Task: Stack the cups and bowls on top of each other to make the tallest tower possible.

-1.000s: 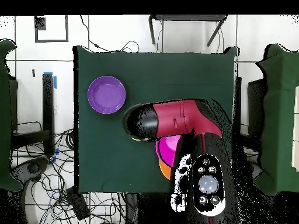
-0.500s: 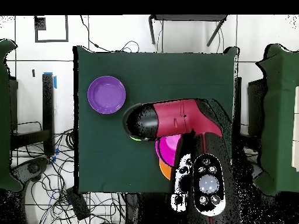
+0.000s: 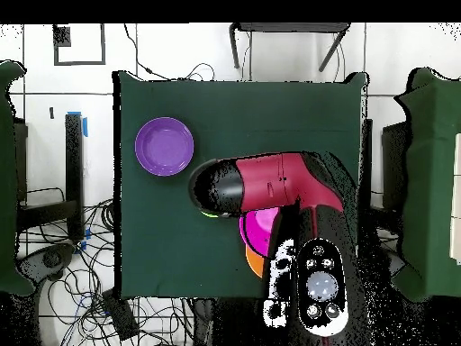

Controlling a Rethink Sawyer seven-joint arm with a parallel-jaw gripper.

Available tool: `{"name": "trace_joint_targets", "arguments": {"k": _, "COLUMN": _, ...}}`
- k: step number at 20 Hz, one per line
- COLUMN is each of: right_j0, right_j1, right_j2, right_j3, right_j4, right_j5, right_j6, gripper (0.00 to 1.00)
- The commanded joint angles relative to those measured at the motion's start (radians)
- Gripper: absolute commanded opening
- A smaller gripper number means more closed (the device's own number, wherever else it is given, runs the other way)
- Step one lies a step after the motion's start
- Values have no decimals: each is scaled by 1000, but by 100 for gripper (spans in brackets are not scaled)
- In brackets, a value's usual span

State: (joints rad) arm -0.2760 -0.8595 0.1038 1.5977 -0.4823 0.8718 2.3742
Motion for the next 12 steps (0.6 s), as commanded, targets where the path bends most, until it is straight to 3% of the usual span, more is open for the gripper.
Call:
{"name": "trace_joint_targets", "arguments": {"k": 1, "right_j0": -7, "right_j1": 20, "right_j2": 98, "right_j3": -46, "right_j4": -70, "right_j5": 20, "right_j6": -245, "gripper": 100}}
{"name": "trace_joint_targets", "arguments": {"k": 12, "right_j0": -47, "right_j1": 70, "right_j2": 157, "right_j3": -42, "right_j4": -70, "right_j5": -81, "right_j6": -254, "gripper": 100}}
